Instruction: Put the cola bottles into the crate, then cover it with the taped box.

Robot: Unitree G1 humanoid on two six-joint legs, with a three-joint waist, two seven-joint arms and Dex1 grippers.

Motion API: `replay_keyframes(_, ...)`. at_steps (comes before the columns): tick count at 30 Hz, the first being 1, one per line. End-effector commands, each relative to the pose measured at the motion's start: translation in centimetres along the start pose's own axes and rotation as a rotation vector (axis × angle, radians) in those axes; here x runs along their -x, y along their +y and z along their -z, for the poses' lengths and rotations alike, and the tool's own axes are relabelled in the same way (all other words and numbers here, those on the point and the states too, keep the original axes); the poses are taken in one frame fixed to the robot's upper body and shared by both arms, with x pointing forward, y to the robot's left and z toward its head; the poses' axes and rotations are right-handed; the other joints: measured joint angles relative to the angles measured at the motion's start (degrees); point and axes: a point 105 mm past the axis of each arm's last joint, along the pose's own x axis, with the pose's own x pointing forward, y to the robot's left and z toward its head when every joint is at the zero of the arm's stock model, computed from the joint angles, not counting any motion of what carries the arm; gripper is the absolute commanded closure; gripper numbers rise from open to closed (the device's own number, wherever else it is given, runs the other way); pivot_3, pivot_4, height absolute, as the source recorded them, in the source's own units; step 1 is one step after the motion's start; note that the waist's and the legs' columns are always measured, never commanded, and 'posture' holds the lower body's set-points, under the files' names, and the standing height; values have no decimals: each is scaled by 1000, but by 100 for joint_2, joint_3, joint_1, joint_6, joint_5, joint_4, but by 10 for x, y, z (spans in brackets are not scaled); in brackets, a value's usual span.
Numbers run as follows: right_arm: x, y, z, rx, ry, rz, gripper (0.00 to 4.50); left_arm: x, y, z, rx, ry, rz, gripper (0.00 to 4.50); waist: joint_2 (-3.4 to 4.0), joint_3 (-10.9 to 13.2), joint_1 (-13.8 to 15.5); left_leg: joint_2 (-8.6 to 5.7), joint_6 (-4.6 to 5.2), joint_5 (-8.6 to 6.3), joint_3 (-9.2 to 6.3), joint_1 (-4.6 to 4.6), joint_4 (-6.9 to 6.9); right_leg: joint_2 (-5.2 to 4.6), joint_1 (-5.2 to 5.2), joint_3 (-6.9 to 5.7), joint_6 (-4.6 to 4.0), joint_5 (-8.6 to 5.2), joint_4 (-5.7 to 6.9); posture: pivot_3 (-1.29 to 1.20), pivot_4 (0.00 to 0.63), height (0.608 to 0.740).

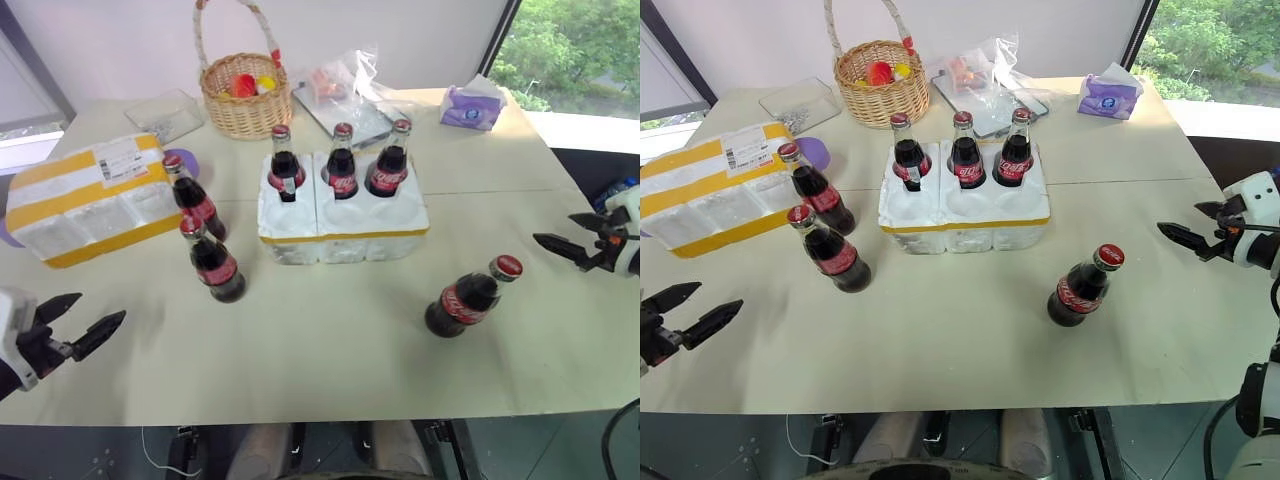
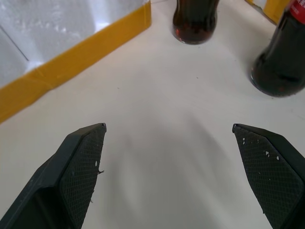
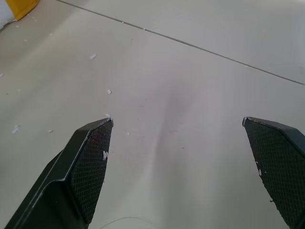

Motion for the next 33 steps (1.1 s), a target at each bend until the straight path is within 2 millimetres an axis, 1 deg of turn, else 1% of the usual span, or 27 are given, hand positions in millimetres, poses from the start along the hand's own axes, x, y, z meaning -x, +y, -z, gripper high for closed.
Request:
replay_keyframes(1,4,-6,-15,29,-46,22,0,4,8,-12,-48,-27,-43,46,0,0,-1,0,0,0,0,0,0,0,0,0,0,0,0,0,150,740)
replay_keyframes(5,1,-2,-12,27,-51,15,0,2,18,-15,-42,-46,-104,46,0,0,-1,0,0,0,1,0,0,0,0,0,0,0,0,0,150,740)
replay_keyframes(8,1,-4,-12,15,-71,38,0,1,22,-18,-30,-62,-118,46,0,0,-2,0,0,0,1,0,1,1,0,0,1,1,1,0,150,740)
replay_keyframes(13,4,-7,-16,-14,-97,49,0,-3,20,-26,-19,-85,-99,46,0,0,2,0,0,0,1,0,1,2,0,0,1,2,1,0,150,740)
replay_keyframes(15,4,-7,-18,4,-90,45,0,-7,16,-34,-32,-106,-80,46,0,0,0,0,0,0,2,1,1,2,0,0,1,2,1,0,150,740)
replay_keyframes(17,4,-5,-36,-18,-134,8,0,-11,7,-50,-18,-156,-17,46,0,0,2,0,0,0,2,1,2,2,0,1,1,3,1,0,150,740)
replay_keyframes(19,6,0,-63,-25,-196,-67,0,-12,-6,-63,-13,-185,67,46,2,1,-5,0,0,1,2,0,5,2,-1,2,0,4,3,0,150,740)
replay_keyframes(20,8,5,-78,-16,-219,-120,0,-13,-13,-68,-20,-184,115,46,6,3,-16,0,0,1,3,0,6,2,-1,3,-1,4,3,0,150,740)
replay_keyframes(23,11,26,-111,27,-247,-281,0,-14,-28,-74,-61,-154,228,46,10,5,-34,5,0,0,11,1,1,5,-7,8,-1,5,4,0,150,740)
replay_keyframes(24,12,40,-122,60,-246,-367,0,-16,-31,-75,-75,-142,260,46,10,5,-31,7,0,0,12,1,-3,6,-9,8,0,5,4,0,150,740)
replay_keyframes(27,16,73,-140,129,-231,-552,0,-20,-38,-77,-97,-122,326,46,9,4,-15,20,-6,-4,12,0,-7,17,-13,6,0,5,4,0,150,740)
replay_keyframes(29,19,100,-155,170,-233,-683,0,-24,-48,-81,-121,-118,390,46,10,5,-10,21,-7,-4,13,0,-6,16,-13,6,0,5,4,0,150,740)
replay_keyframes(31,22,119,-165,187,-239,-769,0,-27,-55,-84,-141,-119,435,46,9,5,2,20,-7,-4,15,-2,-3,14,-14,7,-2,6,4,0,150,740)
replay_keyframes(33,24,128,-170,190,-243,-811,0,-29,-59,-86,-152,-120,458,46,9,6,13,19,-8,-5,16,-2,-1,12,-14,7,-3,7,4,0,150,740)
